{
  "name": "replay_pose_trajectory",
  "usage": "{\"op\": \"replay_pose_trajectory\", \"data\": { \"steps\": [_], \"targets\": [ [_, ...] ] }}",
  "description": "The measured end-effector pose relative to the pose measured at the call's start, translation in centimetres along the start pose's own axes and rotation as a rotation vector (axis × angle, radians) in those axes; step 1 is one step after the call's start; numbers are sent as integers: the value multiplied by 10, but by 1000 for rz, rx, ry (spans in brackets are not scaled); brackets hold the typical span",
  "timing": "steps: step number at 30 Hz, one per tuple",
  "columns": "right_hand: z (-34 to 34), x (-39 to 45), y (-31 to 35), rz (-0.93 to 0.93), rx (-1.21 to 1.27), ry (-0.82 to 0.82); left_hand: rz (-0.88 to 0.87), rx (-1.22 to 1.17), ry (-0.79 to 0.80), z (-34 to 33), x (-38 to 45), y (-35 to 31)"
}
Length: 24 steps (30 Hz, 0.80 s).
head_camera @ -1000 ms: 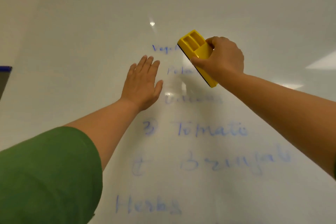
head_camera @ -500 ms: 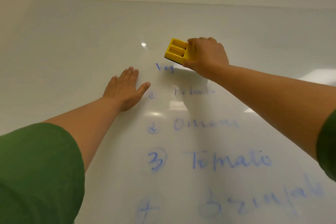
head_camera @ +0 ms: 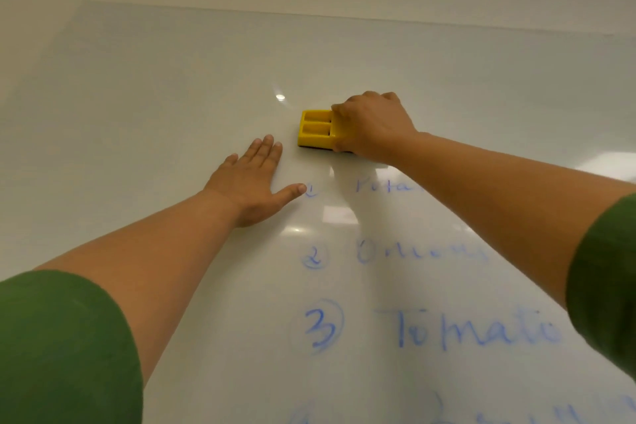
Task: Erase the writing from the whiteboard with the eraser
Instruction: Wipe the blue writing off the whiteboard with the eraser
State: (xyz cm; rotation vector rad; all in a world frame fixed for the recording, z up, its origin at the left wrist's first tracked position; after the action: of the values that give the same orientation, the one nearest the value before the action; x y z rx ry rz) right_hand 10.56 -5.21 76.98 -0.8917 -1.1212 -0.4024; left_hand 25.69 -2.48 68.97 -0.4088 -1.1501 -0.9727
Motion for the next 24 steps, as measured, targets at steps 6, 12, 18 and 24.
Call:
{"op": "replay_pose_trajectory", "data": {
  "steps": [6,12,18,24],
  "targets": [
    [4,1,-30,-270,115,-120,1,26,22,0,-1,2],
    [0,-7,-11,-96,172,-42,-6,50,24,-1,-3,2],
    [4,-11,-26,-318,261,-129,6,59,24,-1,-5,0],
    [-3,-19,-15,-79,256,-9,3,62,43,0,-7,2]
  ]
}}
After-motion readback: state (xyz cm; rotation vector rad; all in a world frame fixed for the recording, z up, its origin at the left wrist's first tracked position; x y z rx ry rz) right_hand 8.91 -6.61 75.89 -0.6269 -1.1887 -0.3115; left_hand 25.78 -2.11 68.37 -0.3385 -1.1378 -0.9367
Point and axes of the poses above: each hand's wrist, its own x-axis towards the middle knuckle, its own z-axis out of the back of the hand, y = z × x, the point moved 9 cm from there along x, towards the middle knuckle, and after that the axes turned 7 degrees about x, right-handed, at the moved point
